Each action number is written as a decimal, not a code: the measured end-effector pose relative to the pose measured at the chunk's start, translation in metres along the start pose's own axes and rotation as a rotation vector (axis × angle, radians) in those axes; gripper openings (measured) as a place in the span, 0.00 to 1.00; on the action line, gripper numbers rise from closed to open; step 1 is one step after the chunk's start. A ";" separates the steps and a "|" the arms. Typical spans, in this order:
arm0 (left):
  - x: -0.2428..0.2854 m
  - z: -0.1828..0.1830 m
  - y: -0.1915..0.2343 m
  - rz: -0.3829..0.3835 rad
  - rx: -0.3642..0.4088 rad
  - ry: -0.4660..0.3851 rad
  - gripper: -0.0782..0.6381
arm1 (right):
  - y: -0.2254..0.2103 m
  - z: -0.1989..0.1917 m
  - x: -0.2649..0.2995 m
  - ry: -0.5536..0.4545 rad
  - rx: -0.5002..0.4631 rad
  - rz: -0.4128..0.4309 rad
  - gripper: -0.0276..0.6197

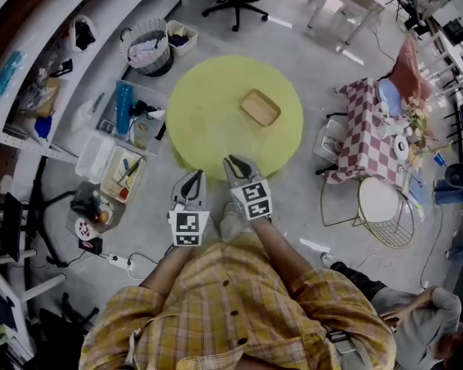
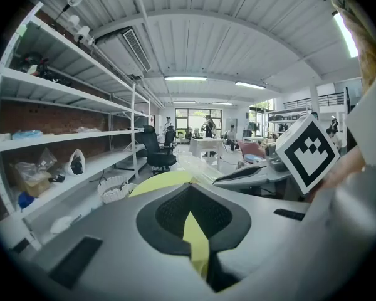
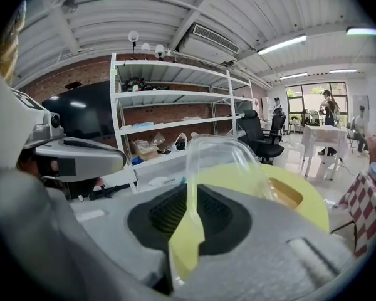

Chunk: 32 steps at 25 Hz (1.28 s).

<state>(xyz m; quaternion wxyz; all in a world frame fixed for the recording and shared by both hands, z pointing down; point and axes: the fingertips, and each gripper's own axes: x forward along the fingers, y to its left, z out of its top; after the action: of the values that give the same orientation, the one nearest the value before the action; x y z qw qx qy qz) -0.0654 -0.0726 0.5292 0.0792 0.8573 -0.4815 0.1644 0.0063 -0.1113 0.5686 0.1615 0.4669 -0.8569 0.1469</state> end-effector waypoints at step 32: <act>0.024 0.032 -0.001 -0.020 0.025 -0.055 0.11 | -0.015 0.045 -0.029 -0.105 0.015 -0.038 0.11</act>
<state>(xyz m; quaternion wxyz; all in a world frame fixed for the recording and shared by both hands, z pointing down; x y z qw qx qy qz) -0.0464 -0.1001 0.5083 0.0567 0.8671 -0.4729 0.1461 0.0280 -0.1153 0.5175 0.1156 0.4912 -0.8542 0.1255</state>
